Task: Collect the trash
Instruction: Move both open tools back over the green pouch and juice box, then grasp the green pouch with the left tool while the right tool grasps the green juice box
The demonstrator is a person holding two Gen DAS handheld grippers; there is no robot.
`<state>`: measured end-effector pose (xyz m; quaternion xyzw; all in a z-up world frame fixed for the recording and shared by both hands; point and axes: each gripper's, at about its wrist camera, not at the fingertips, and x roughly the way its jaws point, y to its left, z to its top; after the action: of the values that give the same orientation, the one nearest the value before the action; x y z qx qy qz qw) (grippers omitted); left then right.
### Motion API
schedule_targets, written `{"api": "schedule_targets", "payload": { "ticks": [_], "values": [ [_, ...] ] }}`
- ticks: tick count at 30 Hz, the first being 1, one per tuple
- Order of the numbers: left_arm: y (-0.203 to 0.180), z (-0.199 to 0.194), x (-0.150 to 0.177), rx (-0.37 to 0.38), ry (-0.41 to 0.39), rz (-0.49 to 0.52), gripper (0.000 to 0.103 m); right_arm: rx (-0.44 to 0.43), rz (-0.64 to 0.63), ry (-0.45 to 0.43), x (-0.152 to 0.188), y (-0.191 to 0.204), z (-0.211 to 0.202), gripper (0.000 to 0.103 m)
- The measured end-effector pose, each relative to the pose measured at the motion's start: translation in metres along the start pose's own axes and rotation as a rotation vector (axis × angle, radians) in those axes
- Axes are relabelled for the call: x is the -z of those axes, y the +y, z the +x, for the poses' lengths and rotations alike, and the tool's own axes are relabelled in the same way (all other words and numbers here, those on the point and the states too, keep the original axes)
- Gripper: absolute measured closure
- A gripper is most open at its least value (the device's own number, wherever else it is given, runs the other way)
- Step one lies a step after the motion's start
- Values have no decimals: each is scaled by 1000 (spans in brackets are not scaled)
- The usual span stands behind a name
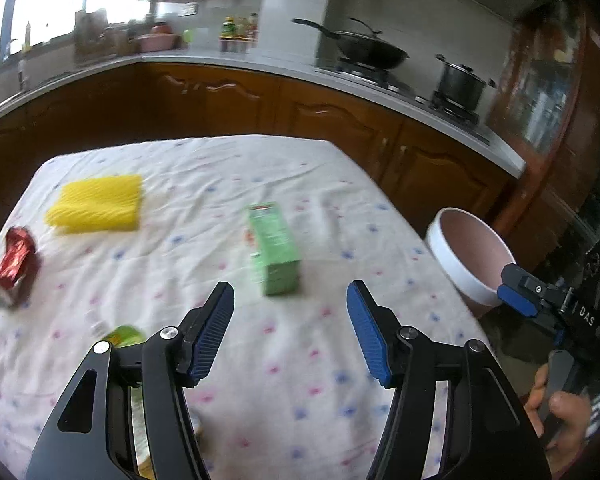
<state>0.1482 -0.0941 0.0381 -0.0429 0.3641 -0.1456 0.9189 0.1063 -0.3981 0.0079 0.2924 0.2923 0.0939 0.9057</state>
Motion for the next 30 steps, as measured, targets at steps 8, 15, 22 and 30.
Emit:
{"api": "schedule_targets", "payload": {
  "ticks": [8,15,22,30],
  "values": [
    [46,-14,14,-36,3,-92,44,-25,-38,53,15,25,22,19],
    [79,-22,26,-70,13,-147,44,-48,-87,91,24,52,40,19],
    [108,-27,40,-99,42,-207,44,-69,-170,116,27,86,59,19],
    [115,-10,55,-71,114,-232,44,-69,-258,151,31,120,85,19]
  ]
}}
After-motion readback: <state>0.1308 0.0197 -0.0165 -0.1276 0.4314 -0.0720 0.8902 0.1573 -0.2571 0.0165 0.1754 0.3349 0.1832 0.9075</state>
